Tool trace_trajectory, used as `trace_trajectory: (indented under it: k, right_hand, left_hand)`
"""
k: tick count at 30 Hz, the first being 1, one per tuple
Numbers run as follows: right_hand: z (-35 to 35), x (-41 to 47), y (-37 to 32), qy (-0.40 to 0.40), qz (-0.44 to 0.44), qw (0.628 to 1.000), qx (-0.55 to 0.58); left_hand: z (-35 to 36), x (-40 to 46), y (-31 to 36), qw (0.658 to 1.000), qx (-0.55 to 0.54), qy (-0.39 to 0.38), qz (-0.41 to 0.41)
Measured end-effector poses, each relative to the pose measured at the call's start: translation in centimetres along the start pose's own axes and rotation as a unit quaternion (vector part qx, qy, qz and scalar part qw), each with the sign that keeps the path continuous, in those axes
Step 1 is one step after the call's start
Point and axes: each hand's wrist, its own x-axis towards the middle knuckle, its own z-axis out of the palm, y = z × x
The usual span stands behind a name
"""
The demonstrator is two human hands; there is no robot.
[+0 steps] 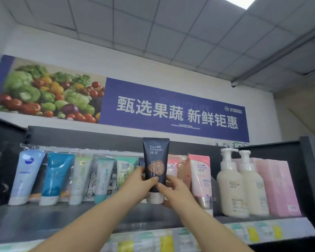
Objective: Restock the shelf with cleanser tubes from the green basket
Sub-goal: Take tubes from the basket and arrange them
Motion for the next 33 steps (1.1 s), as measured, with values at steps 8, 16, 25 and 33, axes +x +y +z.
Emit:
trace_trajectory:
  k: [8,16,25,33]
  right_hand:
    - [-0.1,4.1,3.3,0.04,0.031,0.998,-0.025]
    - [0.2,5.6,3.8,0.003,0.065,0.975,-0.211]
    - [0.4,5.6,4.0,0.002,0.045,0.941,-0.336]
    - [0.3,5.3,3.9,0.003,0.029,0.932,-0.362]
  left_hand:
    - [1.8,3.4,-1.9,0.998,-0.012,-0.033,-0.049]
    - [1.9,4.1,-3.1,0.988,0.153,-0.028,-0.012]
    - [1.8,4.6,-4.0,0.988,0.15,-0.043,-0.023]
    - [1.7,4.6,-4.1,0.991,0.044,-0.083,-0.1]
